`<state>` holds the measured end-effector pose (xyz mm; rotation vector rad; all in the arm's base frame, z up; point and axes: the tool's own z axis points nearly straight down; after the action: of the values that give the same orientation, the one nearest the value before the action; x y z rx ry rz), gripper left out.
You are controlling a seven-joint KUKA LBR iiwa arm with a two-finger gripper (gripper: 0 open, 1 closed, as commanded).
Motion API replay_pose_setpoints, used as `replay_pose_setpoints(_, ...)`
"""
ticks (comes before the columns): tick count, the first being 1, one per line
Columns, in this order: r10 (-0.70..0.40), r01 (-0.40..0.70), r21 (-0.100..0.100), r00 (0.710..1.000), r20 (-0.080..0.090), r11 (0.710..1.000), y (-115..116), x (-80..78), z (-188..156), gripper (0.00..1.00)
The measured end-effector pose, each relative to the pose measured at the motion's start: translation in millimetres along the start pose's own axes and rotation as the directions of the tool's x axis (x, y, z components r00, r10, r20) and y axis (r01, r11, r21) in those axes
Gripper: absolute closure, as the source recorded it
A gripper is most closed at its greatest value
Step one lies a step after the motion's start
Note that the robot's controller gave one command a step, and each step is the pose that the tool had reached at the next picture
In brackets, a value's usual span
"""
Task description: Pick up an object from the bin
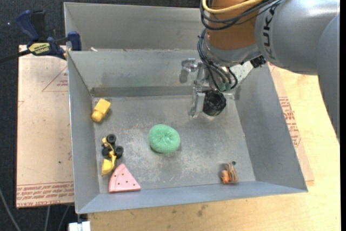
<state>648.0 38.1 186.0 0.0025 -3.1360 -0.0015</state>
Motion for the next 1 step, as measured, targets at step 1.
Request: replay_pose_setpoints(1,0.001,-0.001,0.000,1.000,0.008,1.000,-0.1,-1.2,-5.3,0.00)
